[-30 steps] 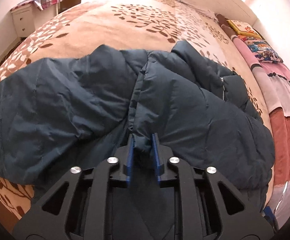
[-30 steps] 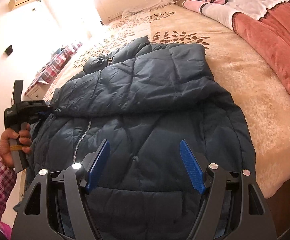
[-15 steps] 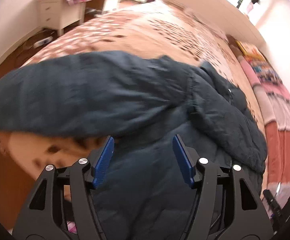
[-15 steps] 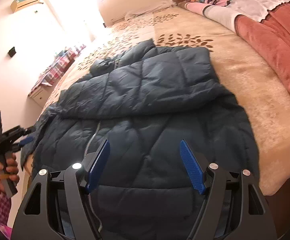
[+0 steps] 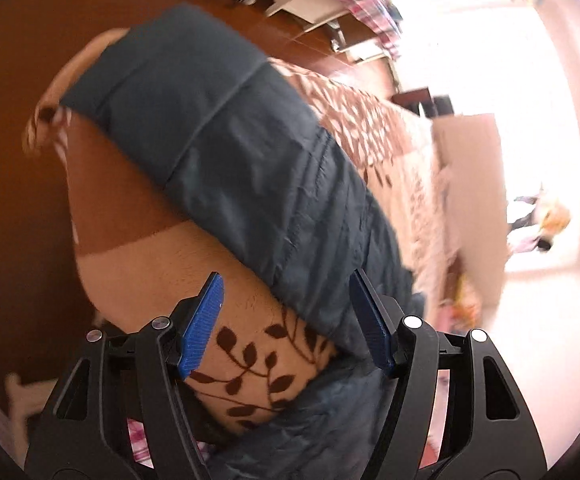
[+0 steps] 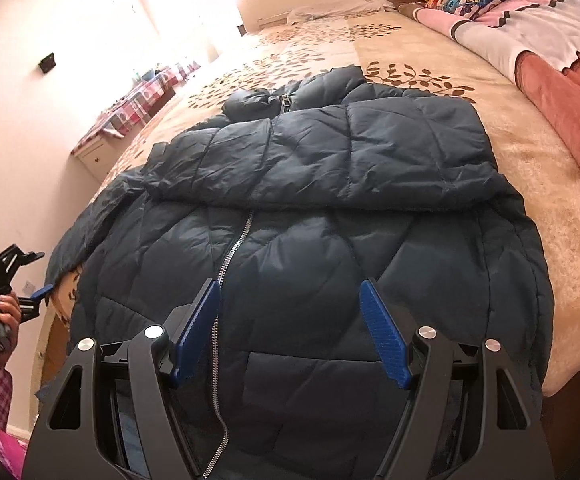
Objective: Fold large clothes
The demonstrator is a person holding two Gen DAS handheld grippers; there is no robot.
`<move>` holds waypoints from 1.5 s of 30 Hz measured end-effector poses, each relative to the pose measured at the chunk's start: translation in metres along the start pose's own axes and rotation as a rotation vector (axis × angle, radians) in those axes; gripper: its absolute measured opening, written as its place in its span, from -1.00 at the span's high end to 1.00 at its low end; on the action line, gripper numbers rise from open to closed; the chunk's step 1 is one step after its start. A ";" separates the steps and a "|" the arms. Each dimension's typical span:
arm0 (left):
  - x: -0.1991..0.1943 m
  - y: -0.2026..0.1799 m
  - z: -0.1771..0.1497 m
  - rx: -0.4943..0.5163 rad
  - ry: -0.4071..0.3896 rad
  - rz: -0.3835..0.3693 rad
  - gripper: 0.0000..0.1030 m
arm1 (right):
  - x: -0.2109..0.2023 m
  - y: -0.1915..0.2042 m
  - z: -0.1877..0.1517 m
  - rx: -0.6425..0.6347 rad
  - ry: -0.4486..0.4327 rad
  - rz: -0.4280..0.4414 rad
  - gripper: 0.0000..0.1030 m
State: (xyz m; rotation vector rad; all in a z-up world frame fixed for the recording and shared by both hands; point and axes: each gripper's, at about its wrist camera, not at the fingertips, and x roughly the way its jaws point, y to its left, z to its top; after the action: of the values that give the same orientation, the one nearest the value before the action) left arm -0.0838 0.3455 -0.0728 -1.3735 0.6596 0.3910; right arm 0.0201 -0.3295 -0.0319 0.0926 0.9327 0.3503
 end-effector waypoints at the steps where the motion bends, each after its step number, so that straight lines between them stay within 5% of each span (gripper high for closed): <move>1: 0.003 0.003 0.000 -0.014 0.001 -0.010 -0.25 | 0.001 0.002 0.000 -0.001 0.003 -0.003 -0.39; 9: 0.027 0.022 0.017 -0.104 -0.064 -0.036 -0.25 | 0.002 0.019 0.001 -0.057 0.012 -0.021 -0.39; 11: 0.026 0.025 0.020 -0.114 -0.114 -0.036 -0.04 | 0.002 0.021 0.001 -0.065 0.013 -0.024 -0.39; 13: 0.027 0.026 0.025 -0.096 -0.143 -0.005 0.73 | 0.002 0.021 0.001 -0.068 0.014 -0.027 -0.39; 15: 0.030 0.022 0.026 -0.051 -0.163 0.017 0.91 | 0.002 0.021 0.000 -0.066 0.017 -0.029 -0.39; 22: -0.013 -0.079 0.012 0.374 -0.350 0.102 0.95 | -0.006 0.010 0.004 -0.032 -0.008 -0.038 -0.39; 27: -0.050 -0.192 -0.036 0.760 -0.425 -0.015 0.96 | -0.015 -0.007 0.003 0.023 -0.040 -0.032 -0.39; 31: -0.054 -0.265 -0.093 0.972 -0.364 -0.162 0.96 | -0.020 -0.022 -0.001 0.064 -0.059 -0.025 -0.39; 36: -0.016 -0.316 -0.188 1.166 -0.163 -0.282 0.96 | -0.030 -0.047 -0.005 0.123 -0.096 -0.033 -0.39; 40: 0.032 -0.317 -0.259 1.296 0.012 -0.253 0.95 | -0.038 -0.071 -0.010 0.179 -0.123 -0.044 -0.39; 45: 0.101 -0.282 -0.335 1.404 0.214 -0.091 0.95 | -0.040 -0.090 -0.016 0.221 -0.135 -0.042 -0.39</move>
State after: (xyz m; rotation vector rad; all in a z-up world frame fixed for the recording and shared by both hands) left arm 0.0988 -0.0433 0.0600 -0.0880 0.7870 -0.3058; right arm 0.0089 -0.4288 -0.0310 0.2957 0.8359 0.1987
